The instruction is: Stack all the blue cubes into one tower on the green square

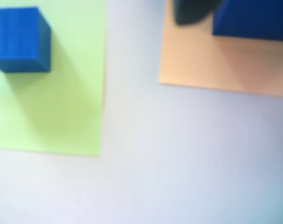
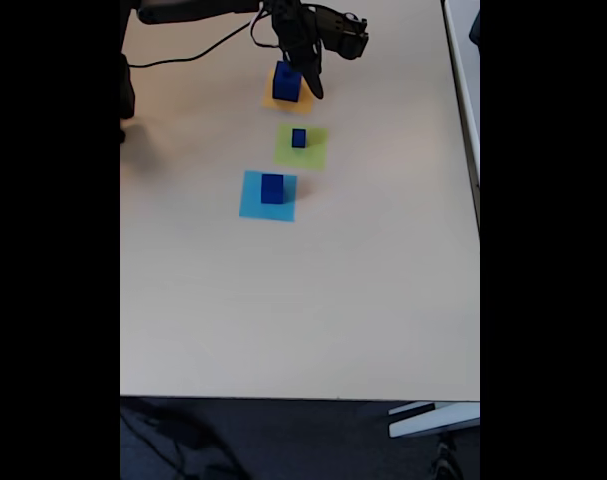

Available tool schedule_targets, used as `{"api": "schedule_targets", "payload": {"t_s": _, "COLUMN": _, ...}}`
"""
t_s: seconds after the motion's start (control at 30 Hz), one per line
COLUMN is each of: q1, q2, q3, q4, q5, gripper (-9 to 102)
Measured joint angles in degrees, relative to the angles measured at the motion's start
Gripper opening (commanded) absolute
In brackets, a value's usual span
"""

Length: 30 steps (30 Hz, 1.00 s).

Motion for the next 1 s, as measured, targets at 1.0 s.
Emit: {"api": "schedule_targets", "payload": {"t_s": 1.0, "q1": 6.3, "q2": 1.5, "q3": 25.0, "q4": -18.1, "q5": -4.0, "gripper": 26}}
